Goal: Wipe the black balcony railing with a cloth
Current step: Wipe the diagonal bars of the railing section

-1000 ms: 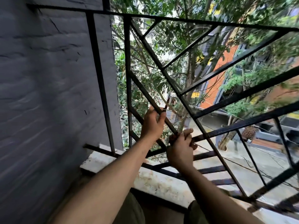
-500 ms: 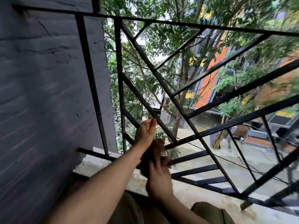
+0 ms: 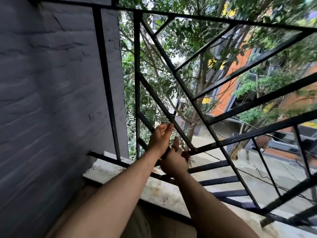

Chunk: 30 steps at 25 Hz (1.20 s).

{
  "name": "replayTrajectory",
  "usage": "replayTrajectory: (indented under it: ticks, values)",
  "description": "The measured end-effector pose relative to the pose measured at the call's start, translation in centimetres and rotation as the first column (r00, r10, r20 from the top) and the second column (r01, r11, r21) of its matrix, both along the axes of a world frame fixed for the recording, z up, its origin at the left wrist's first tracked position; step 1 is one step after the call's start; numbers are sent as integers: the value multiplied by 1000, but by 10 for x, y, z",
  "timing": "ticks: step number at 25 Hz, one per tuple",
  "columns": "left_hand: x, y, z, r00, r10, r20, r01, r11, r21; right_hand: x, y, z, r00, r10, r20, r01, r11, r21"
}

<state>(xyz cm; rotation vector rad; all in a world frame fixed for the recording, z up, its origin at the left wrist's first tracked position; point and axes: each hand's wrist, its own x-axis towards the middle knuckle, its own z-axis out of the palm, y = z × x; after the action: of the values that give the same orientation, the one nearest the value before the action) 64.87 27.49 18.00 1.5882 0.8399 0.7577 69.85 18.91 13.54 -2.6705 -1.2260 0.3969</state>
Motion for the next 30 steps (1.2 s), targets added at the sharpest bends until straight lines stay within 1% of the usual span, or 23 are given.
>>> replayTrajectory:
  ticks: [1,2,4,5,7,10,11,12,14,16,17,18,19,20,21,23,24,25,26,27,28,29,30]
  values:
    - [1,1,0,1000,-4,-1,4,1000,-2,3,5,6,998,26,-58,-26,1000,12]
    - [1,2,0,1000,3,-5,-3,1000,-6,6,-3,7,995,101,-1,-101,994,39]
    - [3,-4,0,999,48,-11,-47,999,22,15,-53,-18,914,269,304,-279,960,-10]
    - [5,-8,2,996,91,-10,-90,994,60,24,-82,-28,868,321,379,-309,946,-93]
    - [9,-16,4,985,171,-20,-166,976,141,56,-131,-25,818,354,454,-295,935,-197]
    - [17,-31,-3,972,235,-9,-229,952,205,112,-190,-3,650,355,671,-339,927,-162]
    - [21,-37,-8,979,204,-7,-199,958,205,116,-196,2,615,359,702,-326,927,-188]
    - [25,-44,-14,991,132,-22,-126,973,192,110,-190,2,664,316,677,-234,949,-213]
    - [32,-56,-25,994,-40,-105,53,990,130,73,-147,-9,859,84,505,-6,988,-153]
    - [38,-61,-38,976,-91,-199,126,977,174,34,-100,-19,988,-56,141,79,984,-160]
    - [39,-57,-44,972,-77,-222,122,973,197,21,-84,-21,997,-57,-58,45,982,-185]
    - [40,-54,-47,970,-74,-233,124,971,205,14,-80,-19,978,-61,-197,26,985,-173]
    - [38,-50,-49,966,-77,-245,130,970,206,12,-83,-15,964,-57,-260,29,993,-111]
    - [37,-44,-51,962,-79,-263,134,971,200,10,-93,-7,963,-53,-263,56,998,4]
    - [36,-40,-49,961,-81,-264,134,973,189,10,-104,4,974,-72,-213,113,977,183]
    - [36,-31,-47,968,-89,-234,130,977,167,18,-114,27,985,-157,-71,170,829,532]
    - [36,-30,-46,971,-91,-223,132,976,176,27,-113,40,981,-187,61,121,817,564]
    - [36,-33,-45,969,-85,-232,128,976,179,40,-111,51,955,-191,228,65,882,467]
    - [35,-38,-44,967,-68,-245,112,979,169,49,-111,55,923,-160,349,51,952,302]
    - [35,-42,-44,967,-57,-248,99,982,161,53,-110,58,910,-159,383,99,980,173]
    - [34,-43,-44,969,-59,-239,101,981,166,54,-106,53,915,-207,347,164,975,149]
    - [34,-41,-44,972,-65,-228,106,979,173,50,-96,49,936,-273,223,228,951,207]
    - [34,-40,-45,973,-85,-216,121,980,158,44,-84,43,942,-335,21,315,905,287]
